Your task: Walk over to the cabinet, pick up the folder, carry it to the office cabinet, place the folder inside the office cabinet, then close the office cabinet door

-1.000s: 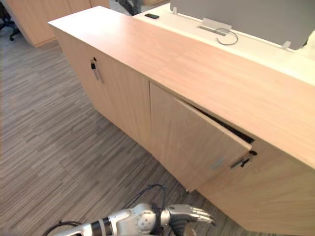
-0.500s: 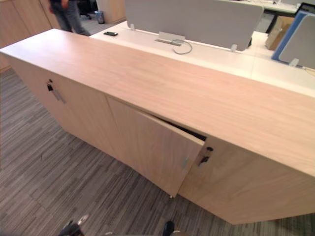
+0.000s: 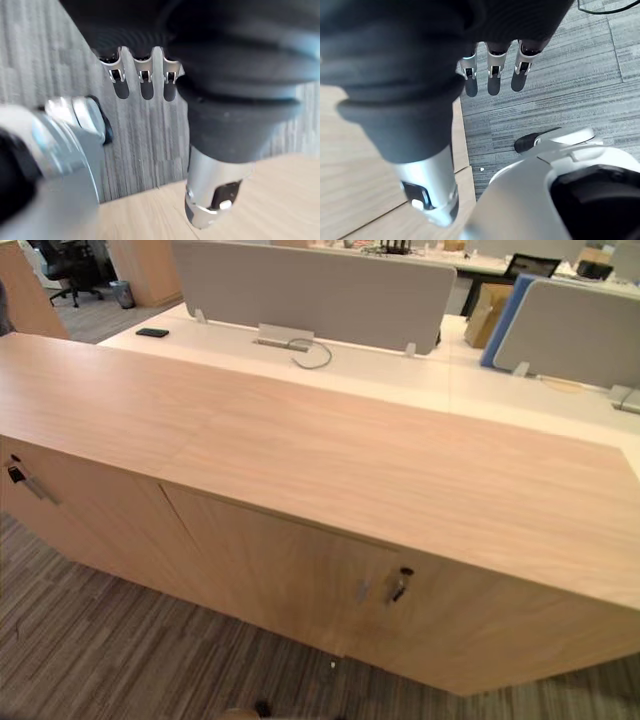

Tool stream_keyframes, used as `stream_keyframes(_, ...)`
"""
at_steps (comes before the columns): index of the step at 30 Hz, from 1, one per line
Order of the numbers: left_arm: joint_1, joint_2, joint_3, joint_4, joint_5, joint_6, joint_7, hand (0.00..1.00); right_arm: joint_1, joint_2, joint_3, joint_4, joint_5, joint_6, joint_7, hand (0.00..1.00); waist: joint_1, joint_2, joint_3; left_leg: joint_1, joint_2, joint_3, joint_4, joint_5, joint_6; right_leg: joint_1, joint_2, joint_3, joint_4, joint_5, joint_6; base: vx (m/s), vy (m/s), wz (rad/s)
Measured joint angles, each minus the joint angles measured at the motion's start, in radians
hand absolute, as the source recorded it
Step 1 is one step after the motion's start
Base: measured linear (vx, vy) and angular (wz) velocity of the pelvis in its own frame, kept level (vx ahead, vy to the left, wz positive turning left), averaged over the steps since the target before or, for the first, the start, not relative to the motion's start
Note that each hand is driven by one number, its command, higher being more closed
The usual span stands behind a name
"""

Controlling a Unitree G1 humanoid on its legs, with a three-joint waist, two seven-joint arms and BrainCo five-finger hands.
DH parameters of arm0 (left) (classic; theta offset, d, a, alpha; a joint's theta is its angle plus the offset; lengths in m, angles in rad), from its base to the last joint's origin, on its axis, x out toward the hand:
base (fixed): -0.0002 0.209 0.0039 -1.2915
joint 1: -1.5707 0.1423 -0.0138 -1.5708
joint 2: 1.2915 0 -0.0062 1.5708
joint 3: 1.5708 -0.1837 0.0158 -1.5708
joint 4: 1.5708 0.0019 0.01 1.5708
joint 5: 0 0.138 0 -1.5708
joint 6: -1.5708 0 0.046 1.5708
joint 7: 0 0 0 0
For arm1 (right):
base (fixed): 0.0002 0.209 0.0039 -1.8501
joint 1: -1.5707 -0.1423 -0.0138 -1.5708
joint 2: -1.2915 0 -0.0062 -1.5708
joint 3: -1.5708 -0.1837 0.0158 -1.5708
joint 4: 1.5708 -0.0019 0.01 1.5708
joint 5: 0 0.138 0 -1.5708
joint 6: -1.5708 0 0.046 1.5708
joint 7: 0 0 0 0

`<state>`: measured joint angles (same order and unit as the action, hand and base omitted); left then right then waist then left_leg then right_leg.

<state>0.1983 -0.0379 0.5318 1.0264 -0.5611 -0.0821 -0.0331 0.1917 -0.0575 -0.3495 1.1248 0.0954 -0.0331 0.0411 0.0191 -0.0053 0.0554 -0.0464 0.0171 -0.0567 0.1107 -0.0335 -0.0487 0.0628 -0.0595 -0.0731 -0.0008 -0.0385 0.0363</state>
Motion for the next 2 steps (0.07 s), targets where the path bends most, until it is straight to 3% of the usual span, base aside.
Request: stream_keyframes(2, -0.031, 0.029, -0.098, 0.000, -0.002, -0.002, -0.012, 0.00, -0.001, -0.001, -0.001, 0.006, -0.001, 0.001, 0.001, 0.00, -0.006, -0.001, -0.013, 0.026, -0.012, 0.017, -0.038, 0.012, 0.013, 0.005, -0.013, 0.014, -0.008, -0.002, 0.006, 0.18, 0.117, -0.13)
